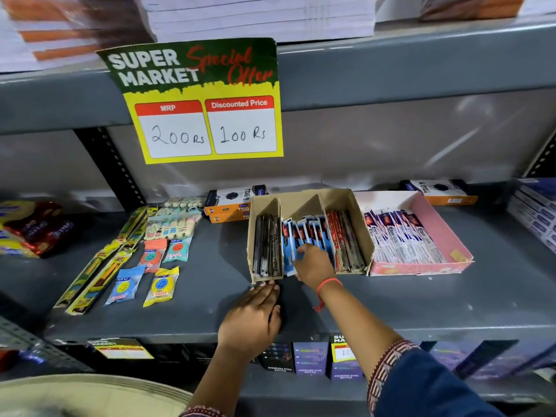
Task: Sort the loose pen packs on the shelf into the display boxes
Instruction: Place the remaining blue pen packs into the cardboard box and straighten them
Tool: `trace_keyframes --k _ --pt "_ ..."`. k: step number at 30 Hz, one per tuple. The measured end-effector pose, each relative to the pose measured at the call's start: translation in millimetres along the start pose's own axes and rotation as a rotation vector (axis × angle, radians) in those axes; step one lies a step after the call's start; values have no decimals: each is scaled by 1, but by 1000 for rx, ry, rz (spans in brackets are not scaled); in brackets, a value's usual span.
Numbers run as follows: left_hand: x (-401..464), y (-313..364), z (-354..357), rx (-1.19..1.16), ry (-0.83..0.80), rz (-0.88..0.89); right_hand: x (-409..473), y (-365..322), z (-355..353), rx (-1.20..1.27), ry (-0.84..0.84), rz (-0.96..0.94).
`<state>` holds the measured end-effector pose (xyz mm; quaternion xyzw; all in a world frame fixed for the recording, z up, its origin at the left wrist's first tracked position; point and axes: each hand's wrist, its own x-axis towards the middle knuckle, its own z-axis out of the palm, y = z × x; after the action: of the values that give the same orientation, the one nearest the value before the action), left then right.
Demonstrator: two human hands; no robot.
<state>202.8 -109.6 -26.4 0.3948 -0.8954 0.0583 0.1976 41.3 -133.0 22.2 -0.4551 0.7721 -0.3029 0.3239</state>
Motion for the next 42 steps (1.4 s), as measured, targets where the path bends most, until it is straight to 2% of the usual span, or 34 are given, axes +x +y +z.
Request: trace_keyframes --k 3,6,9,13,21,24,27,32,40,42 --pt "0 0 0 -5 0 -1 -7 -5 -5 -368 27 -104" --pt "0 1 0 -3 9 -14 -18 1 -4 -688 126 -269" --pt "1 2 -1 -24 1 -19 -23 16 3 -863 109 -365" --pt "1 1 1 -25 -5 -19 -11 26 13 -755 -93 -246" --pt "0 0 2 11 5 -14 0 25 7 -588 -164 -240" --pt "1 1 2 -2 5 -20 -5 23 8 -469 -114 -323" --pt "2 1 1 -10 -1 -16 -9 27 12 -509 -2 -320" --pt "1 0 2 -35 -34 -20 3 22 15 -594 -20 -206" --pt "1 1 -1 -70 -47 -35 -1 24 11 -569 50 -340" --pt "1 2 -2 -88 -51 -44 -10 25 15 -595 10 -400"
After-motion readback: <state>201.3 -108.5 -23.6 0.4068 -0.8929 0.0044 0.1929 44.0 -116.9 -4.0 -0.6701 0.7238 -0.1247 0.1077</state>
